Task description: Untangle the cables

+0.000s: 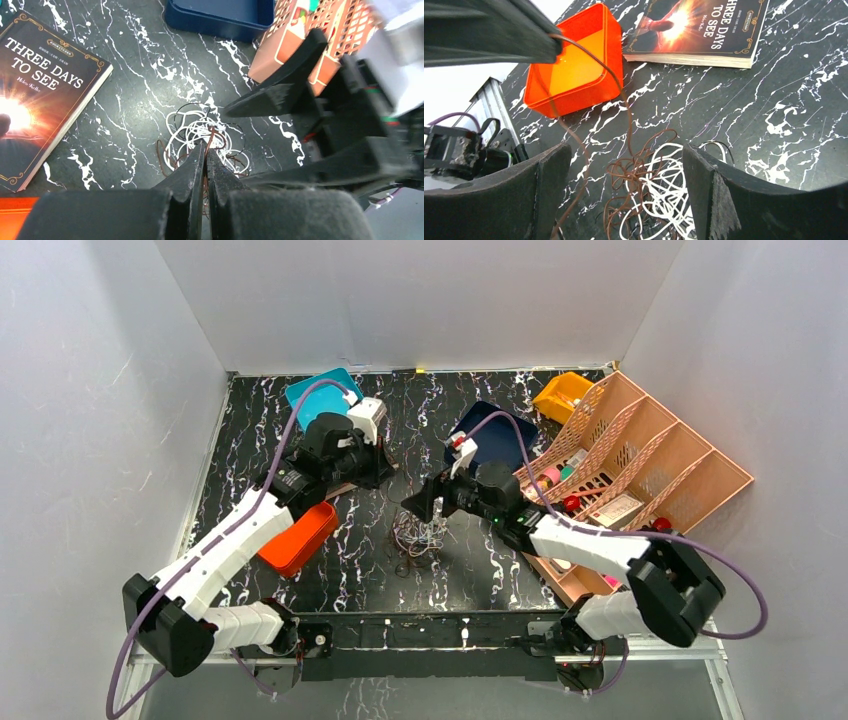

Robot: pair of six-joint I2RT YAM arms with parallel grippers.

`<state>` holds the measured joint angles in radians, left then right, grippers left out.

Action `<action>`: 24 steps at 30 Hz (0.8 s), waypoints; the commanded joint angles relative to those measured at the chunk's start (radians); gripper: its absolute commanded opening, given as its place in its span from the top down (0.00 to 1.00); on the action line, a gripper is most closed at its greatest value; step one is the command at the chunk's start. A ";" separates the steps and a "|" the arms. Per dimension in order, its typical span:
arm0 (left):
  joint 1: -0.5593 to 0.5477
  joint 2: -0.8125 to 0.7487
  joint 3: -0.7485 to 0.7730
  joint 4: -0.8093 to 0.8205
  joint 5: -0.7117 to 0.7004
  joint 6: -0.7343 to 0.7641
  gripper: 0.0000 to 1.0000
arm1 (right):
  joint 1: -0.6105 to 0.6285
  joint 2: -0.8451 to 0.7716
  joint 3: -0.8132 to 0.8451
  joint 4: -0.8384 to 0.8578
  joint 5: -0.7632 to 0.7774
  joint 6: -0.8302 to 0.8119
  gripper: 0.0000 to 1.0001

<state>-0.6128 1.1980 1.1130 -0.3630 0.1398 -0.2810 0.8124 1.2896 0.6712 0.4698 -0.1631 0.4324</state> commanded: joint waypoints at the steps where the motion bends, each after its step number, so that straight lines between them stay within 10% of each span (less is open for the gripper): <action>1: -0.005 -0.032 0.072 -0.022 0.031 -0.016 1.00 | 0.011 0.073 -0.001 0.216 0.084 0.013 0.13; 24: -0.005 -0.062 0.322 -0.082 0.038 -0.049 1.00 | 0.079 0.327 0.020 0.348 0.042 0.038 0.33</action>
<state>-0.6128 1.1751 1.3521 -0.4355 0.1539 -0.3161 0.8707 1.5814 0.6651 0.7494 -0.1009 0.4652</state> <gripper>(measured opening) 0.010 0.689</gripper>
